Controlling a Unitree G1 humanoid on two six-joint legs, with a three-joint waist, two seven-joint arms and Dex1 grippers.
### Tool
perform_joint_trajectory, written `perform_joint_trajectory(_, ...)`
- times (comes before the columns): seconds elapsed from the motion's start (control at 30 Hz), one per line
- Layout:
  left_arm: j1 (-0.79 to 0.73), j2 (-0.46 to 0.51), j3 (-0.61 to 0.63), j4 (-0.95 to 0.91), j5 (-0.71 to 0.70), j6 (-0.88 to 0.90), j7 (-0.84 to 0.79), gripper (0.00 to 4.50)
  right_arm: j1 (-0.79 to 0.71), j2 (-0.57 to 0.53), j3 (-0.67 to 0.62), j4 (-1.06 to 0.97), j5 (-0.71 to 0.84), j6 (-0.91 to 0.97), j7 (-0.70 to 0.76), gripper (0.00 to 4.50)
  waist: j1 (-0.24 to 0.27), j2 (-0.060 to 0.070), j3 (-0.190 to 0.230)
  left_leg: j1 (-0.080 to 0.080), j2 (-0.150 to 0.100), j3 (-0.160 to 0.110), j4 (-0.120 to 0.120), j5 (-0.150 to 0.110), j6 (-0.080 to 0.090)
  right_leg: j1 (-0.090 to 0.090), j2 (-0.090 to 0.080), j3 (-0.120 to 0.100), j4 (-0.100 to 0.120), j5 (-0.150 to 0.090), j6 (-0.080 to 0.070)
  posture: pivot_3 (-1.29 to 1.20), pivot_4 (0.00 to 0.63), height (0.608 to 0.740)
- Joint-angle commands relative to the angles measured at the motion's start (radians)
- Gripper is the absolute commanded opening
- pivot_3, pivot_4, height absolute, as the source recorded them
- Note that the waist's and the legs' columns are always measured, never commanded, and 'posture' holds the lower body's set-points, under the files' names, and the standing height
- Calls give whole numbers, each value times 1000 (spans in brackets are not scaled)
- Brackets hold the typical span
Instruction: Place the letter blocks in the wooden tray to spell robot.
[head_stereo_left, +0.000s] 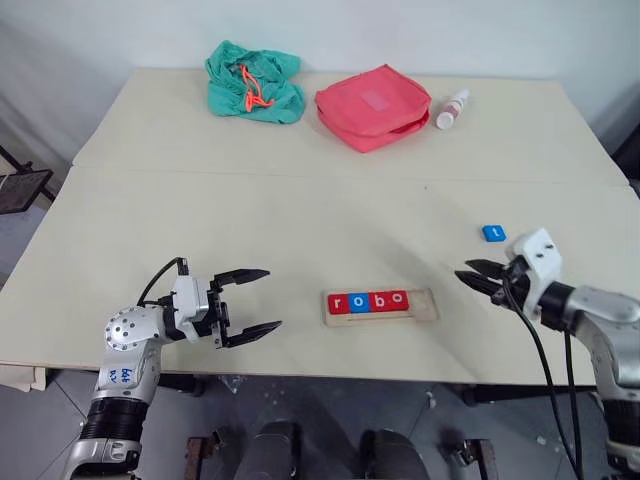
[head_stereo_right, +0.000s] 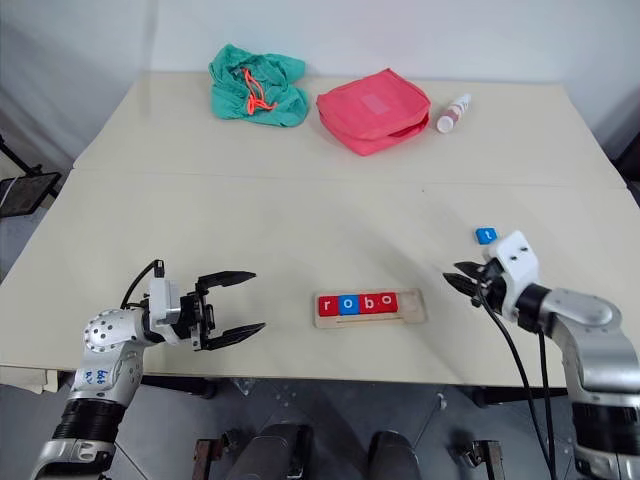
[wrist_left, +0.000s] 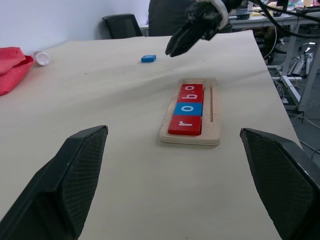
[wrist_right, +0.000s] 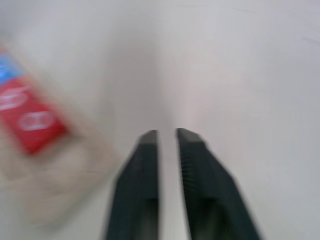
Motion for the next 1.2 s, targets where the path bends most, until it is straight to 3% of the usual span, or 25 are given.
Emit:
perform_joint_trajectory(0.03,-36,2,3,20,-10,-18,-34,4500,45,31,-103,-122,46,12,-96,2342,-3,0,0,0,0,0,0,0,0,0,0,0,0,0,0,0,150,740)
perform_joint_trajectory(0.23,-73,8,13,73,-15,-28,-81,4500,151,80,-196,-203,84,23,-195,4421,-6,0,0,2,1,2,0,0,0,0,1,1,0,0,0,0,150,740)
perform_joint_trajectory(0.53,-78,20,27,95,-27,-29,-118,4500,232,114,-239,-255,134,65,-285,4468,-5,0,0,2,1,2,0,0,0,0,1,2,1,0,0,0,150,740)
perform_joint_trajectory(0.67,-83,18,22,90,-21,-24,-111,4500,77,102,-197,-103,117,126,-365,4468,-14,0,0,2,1,3,0,0,0,0,1,3,1,0,0,0,150,740)
perform_joint_trajectory(0.8,-69,17,19,61,-22,-13,-102,4500,-40,73,-143,36,85,90,-341,4468,-15,0,0,3,2,2,-1,1,0,0,1,3,1,0,0,0,150,740)
perform_joint_trajectory(1.2,10,34,43,-43,-23,21,-54,4500,-433,79,18,626,-52,-169,-315,4468,-34,0,0,1,1,2,-1,1,0,-1,0,1,2,0,0,0,150,740)
